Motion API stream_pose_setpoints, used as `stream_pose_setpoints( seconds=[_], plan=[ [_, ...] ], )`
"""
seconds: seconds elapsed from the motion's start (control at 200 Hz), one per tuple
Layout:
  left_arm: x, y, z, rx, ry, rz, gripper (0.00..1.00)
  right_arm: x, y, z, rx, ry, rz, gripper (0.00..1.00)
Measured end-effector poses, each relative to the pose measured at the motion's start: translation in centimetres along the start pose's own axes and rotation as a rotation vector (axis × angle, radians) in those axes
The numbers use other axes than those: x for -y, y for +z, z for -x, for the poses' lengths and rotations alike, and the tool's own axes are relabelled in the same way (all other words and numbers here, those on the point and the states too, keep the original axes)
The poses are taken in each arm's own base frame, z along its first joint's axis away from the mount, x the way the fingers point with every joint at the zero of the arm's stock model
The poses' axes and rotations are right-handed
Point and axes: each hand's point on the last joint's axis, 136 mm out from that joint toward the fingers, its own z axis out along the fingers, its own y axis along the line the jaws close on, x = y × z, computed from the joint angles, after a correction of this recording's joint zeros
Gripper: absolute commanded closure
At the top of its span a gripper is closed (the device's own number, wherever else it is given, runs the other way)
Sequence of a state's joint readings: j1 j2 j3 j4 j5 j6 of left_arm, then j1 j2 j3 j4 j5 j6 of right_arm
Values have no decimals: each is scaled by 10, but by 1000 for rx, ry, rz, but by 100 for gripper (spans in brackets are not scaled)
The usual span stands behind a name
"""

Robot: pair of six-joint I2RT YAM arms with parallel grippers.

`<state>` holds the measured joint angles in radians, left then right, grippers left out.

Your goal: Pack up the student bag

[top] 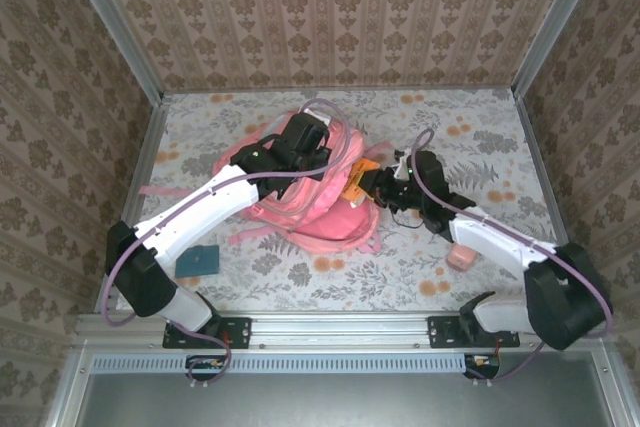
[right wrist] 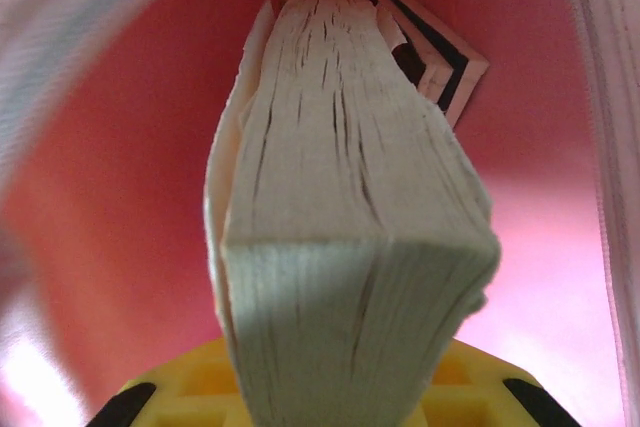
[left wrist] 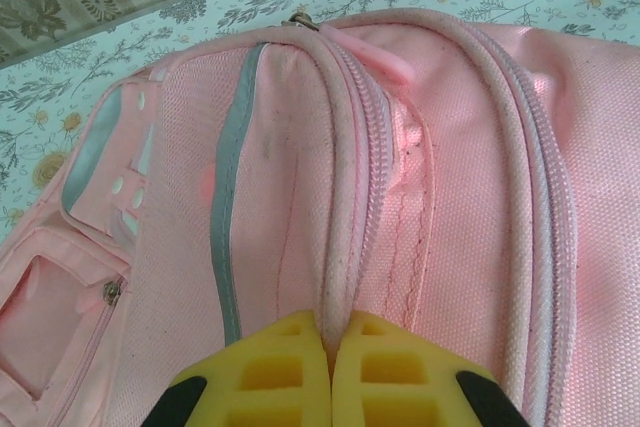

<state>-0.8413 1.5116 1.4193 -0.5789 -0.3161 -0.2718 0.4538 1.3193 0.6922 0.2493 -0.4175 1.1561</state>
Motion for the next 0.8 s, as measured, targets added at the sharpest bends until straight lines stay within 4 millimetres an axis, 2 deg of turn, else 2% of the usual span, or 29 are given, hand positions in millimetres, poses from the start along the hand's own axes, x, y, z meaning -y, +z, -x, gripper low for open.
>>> stream_pose_setpoints(
  seconds=[0.21, 0.325, 0.415, 0.59, 0.63, 0.725, 0.8],
  plan=[
    [-1, 3, -3, -9, -24, -15, 100, 23, 48, 0, 45, 29, -32, 92],
    [1, 5, -6, -16, -31, -26, 100, 22, 68, 2, 67, 33, -13, 92],
    [1, 6, -6, -17, -39, -33, 100, 19, 82, 3, 83, 40, -2, 88],
    [0, 7, -5, -14, -56, -39, 100, 17, 107, 3, 116, 67, 16, 69],
    [0, 7, -5, -14, -59, -41, 100, 18, 114, 2, 115, 71, 12, 62],
    [-1, 8, -4, -15, -66, -42, 100, 22, 129, 3, 110, 102, 7, 37],
    [-3, 8, -4, -15, -73, -40, 100, 26, 131, 1, 101, 115, -2, 29]
  ],
)
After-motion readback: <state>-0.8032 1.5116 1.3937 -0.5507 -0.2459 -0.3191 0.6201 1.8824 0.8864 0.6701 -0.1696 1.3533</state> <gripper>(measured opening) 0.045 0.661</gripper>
